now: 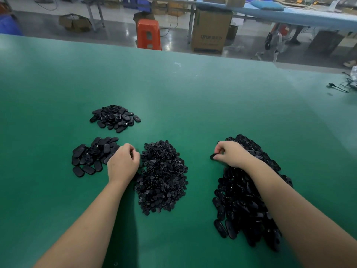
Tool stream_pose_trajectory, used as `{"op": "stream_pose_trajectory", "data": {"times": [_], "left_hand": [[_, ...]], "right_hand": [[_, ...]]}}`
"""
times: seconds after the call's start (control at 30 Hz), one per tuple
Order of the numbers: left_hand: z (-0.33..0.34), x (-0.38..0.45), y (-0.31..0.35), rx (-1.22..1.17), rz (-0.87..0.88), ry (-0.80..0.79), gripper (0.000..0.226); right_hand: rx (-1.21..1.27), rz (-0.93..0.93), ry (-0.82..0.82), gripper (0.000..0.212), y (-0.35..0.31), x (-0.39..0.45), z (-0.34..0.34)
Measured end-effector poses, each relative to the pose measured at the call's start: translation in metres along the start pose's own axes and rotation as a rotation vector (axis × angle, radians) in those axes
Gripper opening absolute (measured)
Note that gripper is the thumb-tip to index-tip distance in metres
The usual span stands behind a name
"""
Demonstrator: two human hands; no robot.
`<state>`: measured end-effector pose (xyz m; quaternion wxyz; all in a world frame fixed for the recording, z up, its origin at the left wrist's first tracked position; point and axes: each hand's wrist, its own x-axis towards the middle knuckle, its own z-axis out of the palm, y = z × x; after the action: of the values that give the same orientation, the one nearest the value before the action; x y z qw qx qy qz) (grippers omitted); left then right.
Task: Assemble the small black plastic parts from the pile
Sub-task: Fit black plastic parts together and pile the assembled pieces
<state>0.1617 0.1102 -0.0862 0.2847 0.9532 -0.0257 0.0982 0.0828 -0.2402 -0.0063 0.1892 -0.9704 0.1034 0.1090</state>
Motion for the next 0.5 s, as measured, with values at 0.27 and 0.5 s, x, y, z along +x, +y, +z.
{"op": "stream_pose_trajectory", "data": {"times": [0.27, 0.5], "left_hand": [[-0.002, -0.001, 0.001, -0.042, -0.016, 0.031, 0.008], [-0.004, -0.002, 0.001, -0.091, -0.007, 0.035, 0.008]], "right_hand": [[1.057, 0.233, 0.273, 0.027, -0.046, -0.009, 0.023], [1.333, 0.341, 0.425, 0.01, -0.094, -0.033, 0.1]]}}
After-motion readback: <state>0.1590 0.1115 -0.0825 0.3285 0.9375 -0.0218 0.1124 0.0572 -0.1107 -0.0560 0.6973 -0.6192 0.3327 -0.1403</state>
